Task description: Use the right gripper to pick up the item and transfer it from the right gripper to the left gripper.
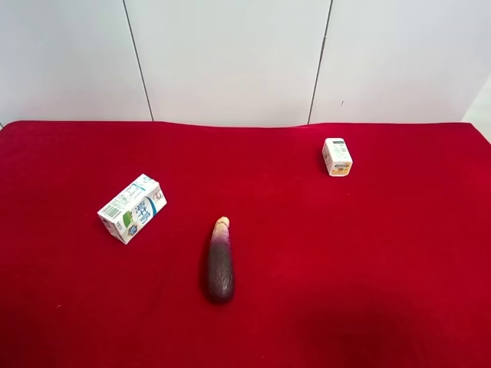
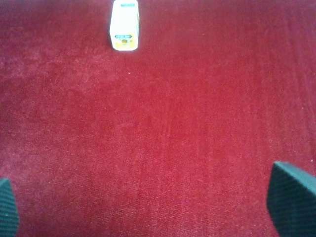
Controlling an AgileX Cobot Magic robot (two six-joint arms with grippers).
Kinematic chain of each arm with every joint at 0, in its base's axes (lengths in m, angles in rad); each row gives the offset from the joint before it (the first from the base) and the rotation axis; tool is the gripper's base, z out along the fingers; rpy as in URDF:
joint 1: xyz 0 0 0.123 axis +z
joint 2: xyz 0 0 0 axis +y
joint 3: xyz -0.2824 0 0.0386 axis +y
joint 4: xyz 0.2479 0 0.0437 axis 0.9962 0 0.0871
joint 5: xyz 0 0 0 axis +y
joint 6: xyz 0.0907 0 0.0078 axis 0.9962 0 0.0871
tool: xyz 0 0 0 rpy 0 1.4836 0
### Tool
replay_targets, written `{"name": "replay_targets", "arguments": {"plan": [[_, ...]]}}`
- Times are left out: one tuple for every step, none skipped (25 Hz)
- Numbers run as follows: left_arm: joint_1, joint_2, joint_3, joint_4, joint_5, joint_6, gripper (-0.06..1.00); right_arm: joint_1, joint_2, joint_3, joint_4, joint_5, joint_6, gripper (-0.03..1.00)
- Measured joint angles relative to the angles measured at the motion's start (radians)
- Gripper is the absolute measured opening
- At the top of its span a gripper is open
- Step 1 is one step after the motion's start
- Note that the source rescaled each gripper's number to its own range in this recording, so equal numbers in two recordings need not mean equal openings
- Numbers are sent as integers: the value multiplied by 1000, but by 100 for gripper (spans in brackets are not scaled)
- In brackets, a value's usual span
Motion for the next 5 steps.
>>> {"name": "replay_targets", "arguments": {"plan": [[0, 0, 0, 0, 0, 0, 100, 0, 0, 0, 0, 0, 0, 100], [0, 0, 0, 0, 0, 0, 100, 0, 0, 0, 0, 0, 0, 100], [0, 0, 0, 0, 0, 0, 100, 0, 0, 0, 0, 0, 0, 100], [0, 0, 0, 0, 0, 0, 100, 0, 0, 0, 0, 0, 0, 100], [0, 0, 0, 0, 0, 0, 100, 0, 0, 0, 0, 0, 0, 100]]}}
